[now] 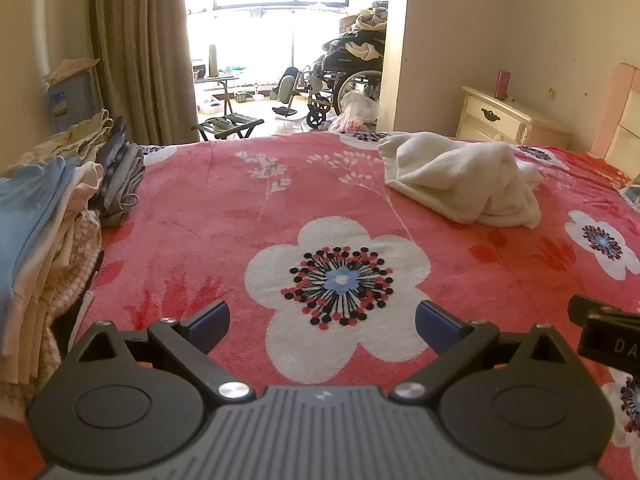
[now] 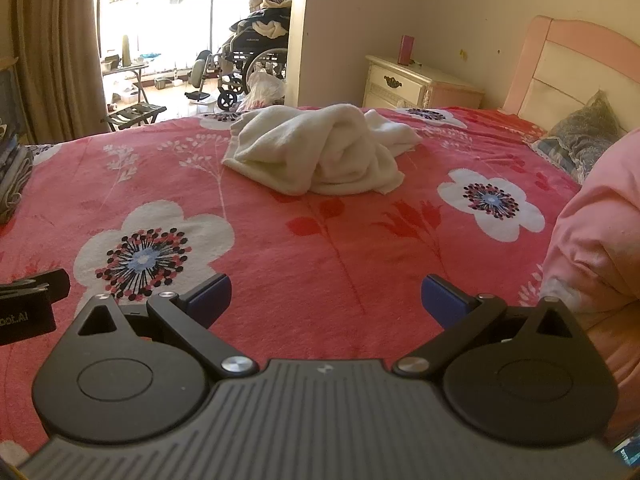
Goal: Fold clothes
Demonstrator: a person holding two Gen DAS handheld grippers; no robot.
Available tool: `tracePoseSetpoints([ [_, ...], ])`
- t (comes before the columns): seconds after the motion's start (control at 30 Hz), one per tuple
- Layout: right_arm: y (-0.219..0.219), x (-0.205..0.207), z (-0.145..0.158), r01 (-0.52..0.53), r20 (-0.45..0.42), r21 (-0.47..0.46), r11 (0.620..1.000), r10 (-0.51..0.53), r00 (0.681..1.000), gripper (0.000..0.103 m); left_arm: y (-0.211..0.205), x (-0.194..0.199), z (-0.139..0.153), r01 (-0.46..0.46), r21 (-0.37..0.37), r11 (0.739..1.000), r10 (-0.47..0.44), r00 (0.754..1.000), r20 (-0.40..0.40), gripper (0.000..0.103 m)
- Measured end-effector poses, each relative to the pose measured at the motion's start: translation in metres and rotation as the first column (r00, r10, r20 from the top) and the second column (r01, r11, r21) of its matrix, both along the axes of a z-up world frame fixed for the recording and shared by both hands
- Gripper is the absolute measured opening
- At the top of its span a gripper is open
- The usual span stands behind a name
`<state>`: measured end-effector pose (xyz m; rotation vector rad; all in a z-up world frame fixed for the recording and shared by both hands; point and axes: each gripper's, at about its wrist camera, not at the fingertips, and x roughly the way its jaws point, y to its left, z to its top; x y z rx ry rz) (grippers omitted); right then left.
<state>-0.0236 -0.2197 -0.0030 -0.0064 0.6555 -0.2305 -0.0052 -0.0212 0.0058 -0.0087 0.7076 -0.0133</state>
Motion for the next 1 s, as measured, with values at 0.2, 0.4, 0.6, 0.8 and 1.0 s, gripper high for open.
tracePoseSetpoints([
  [0.2,-0.002,0.002,0.000,-0.002,0.007,0.001,1.000,0.002,1.000,0.102,-0.002,0.005,-0.004,0.003,-0.010,1.000,-0.003,1.000,0.008,0.100],
  [0.4,-0.025,0.031,-0.001,-0.081,0.082,0.056,0.995,0.076,0.994,0.102,-0.012,0.041,-0.023,0.031,0.003,1.000,-0.031,0.995,0.091,0.100],
  [0.6,-0.063,0.127,-0.015,-0.117,0.145,0.069,0.991,0.106,0.984,0.102,-0.011,0.086,-0.052,0.030,-0.013,0.999,-0.029,0.997,0.067,0.100],
  [0.8,-0.094,0.254,-0.044,-0.091,0.144,0.066,0.994,0.081,0.986,0.102,-0.006,0.115,-0.081,0.000,-0.066,0.998,0.002,0.999,0.038,0.098],
  [1.0,-0.110,0.335,-0.067,-0.026,0.081,0.241,0.970,0.006,0.997,0.100,-0.004,0.124,-0.102,-0.027,-0.083,0.996,0.027,1.000,-0.002,0.097],
])
